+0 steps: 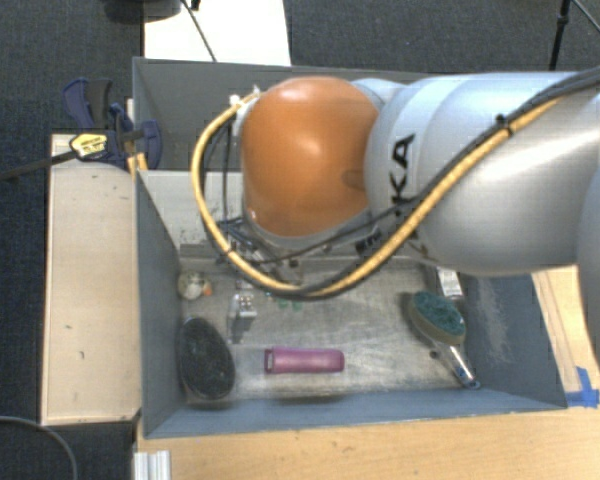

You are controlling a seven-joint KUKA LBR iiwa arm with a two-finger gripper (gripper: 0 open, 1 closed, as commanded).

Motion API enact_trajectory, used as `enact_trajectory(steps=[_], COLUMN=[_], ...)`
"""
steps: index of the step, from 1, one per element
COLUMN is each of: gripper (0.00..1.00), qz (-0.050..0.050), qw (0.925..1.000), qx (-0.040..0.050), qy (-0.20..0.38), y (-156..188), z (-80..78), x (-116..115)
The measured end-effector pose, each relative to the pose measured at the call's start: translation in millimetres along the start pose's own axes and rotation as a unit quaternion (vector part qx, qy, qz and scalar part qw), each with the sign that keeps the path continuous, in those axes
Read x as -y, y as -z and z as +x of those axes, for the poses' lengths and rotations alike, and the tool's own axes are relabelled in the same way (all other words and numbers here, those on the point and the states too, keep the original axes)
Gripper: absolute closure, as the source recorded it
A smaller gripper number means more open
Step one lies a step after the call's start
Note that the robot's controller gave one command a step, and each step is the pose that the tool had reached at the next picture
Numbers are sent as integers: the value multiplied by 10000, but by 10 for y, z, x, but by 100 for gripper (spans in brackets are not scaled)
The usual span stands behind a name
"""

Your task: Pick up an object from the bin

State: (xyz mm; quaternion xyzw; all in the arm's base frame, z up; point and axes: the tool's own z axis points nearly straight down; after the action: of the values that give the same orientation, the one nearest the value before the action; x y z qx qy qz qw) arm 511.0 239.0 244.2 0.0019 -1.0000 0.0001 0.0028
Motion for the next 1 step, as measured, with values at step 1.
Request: enact_trajectory(steps=[1], gripper=[0], qz=[-4], qw=[9789], qx=[64], qy=[2045], y=[-1673], z=[-38], x=[1])
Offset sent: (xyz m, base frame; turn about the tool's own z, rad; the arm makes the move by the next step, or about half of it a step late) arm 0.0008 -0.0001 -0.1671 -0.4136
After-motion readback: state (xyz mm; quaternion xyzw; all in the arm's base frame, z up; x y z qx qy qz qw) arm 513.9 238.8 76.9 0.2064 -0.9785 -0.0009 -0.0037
